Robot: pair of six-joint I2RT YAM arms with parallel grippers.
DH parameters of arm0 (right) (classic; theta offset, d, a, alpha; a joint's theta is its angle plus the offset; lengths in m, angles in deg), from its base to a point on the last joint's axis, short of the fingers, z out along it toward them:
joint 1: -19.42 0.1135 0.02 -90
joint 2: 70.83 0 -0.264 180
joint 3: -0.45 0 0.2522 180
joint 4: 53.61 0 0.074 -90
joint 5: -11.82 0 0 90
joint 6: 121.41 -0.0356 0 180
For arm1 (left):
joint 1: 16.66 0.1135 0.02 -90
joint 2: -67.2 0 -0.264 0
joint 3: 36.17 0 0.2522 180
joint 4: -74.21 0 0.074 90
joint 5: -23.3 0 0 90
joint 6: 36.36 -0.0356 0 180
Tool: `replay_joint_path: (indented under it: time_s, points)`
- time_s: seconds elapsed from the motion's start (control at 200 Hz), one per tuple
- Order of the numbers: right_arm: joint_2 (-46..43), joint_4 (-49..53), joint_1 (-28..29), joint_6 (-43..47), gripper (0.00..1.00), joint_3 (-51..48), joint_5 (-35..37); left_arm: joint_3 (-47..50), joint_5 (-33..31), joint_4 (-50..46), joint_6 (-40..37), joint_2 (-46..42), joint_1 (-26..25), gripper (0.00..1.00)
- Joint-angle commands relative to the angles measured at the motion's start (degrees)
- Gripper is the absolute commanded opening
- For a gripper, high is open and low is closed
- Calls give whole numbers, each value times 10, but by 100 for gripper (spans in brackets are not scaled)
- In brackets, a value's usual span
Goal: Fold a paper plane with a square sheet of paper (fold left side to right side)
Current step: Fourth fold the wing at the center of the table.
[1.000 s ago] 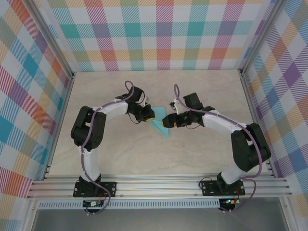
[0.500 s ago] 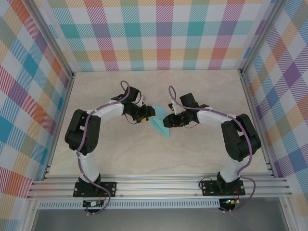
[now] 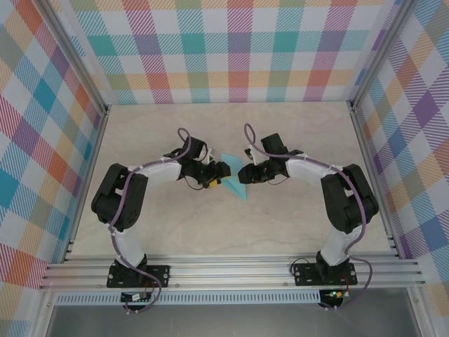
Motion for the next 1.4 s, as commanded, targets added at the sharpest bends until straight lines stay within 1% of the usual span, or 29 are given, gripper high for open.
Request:
replay_joint_path:
  time_s: [0.0,0.095,0.26,0.335,0.47,0.525,0.58,0.7,0.81,0.945,1.025,1.125,1.285,1.395]
  points:
    - [12,16,-2,19,34,16,9,-24,19,22,7,28,-5,60]
    - [21,18,-1,20,34,22,11,-37,22,22,6,42,-9,56]
    - [36,16,-2,19,34,31,16,-52,10,5,-5,58,-11,45]
    - [36,16,-2,17,36,34,26,-55,3,0,-9,64,-11,40]
    - [9,20,-5,11,45,31,52,-52,-3,-2,-11,69,-11,28]
    - [-9,25,-7,13,50,29,55,-53,-7,-4,-12,68,-11,25]
    - [-26,36,-7,18,51,28,55,-54,-11,-9,-13,66,-11,22]
    - [-56,53,-4,26,52,18,29,-55,-21,-21,-19,61,-11,19]
    - [-68,32,8,19,52,-13,-3,-54,-28,-23,-19,57,-11,18]
    - [-42,-23,18,-16,48,-42,-50,-53,-30,-24,-18,57,-11,17]
    - [-24,-46,26,-22,48,-45,-66,-53,-32,-24,-17,58,-11,17]
    - [-4,-51,29,-23,46,-38,-64,-55,-31,-25,-15,59,-11,17]
    - [24,-40,29,-11,46,-28,-23,-57,-31,-25,-5,55,-11,16]
    - [43,-40,29,-4,46,-25,-24,-58,-28,-21,7,53,-11,15]
